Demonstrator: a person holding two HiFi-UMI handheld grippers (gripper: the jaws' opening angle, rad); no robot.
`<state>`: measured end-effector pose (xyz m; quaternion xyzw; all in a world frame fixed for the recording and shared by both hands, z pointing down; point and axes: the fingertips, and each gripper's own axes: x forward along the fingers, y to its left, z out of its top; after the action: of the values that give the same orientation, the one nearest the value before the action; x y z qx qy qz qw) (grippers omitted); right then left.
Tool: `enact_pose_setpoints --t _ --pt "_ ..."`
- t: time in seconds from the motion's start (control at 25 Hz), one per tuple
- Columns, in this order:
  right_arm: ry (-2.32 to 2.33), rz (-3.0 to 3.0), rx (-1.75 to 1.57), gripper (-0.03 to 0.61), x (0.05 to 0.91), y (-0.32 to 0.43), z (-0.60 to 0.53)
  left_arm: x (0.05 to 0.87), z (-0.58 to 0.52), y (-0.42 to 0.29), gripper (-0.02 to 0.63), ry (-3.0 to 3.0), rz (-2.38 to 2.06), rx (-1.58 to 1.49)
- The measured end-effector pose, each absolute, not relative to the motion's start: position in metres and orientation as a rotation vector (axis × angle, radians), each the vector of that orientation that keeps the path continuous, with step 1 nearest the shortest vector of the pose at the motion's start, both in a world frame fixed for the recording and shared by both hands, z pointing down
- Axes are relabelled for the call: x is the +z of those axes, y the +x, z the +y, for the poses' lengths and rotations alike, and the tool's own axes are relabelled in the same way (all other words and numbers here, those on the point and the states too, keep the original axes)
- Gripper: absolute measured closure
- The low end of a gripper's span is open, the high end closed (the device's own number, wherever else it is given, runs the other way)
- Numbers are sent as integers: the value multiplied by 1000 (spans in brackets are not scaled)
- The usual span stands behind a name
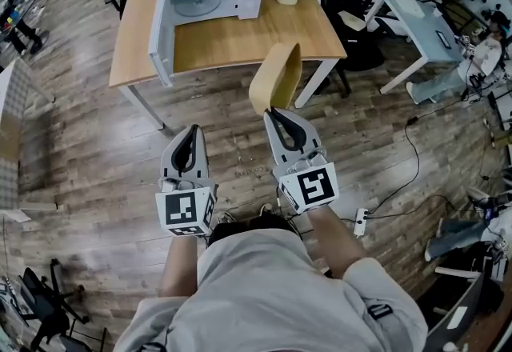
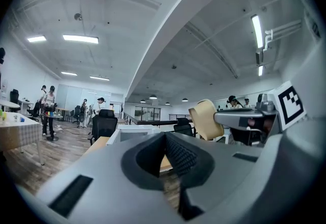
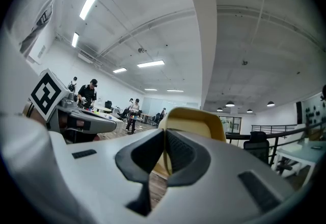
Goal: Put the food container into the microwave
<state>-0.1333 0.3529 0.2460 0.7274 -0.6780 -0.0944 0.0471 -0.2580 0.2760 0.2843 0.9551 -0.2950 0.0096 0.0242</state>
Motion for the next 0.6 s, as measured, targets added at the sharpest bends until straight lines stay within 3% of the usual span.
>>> enact_pose_setpoints --t 0.6 --pt "2199 -2085 -247 558 262 -96 310 305 242 -211 603 2940 -875 88"
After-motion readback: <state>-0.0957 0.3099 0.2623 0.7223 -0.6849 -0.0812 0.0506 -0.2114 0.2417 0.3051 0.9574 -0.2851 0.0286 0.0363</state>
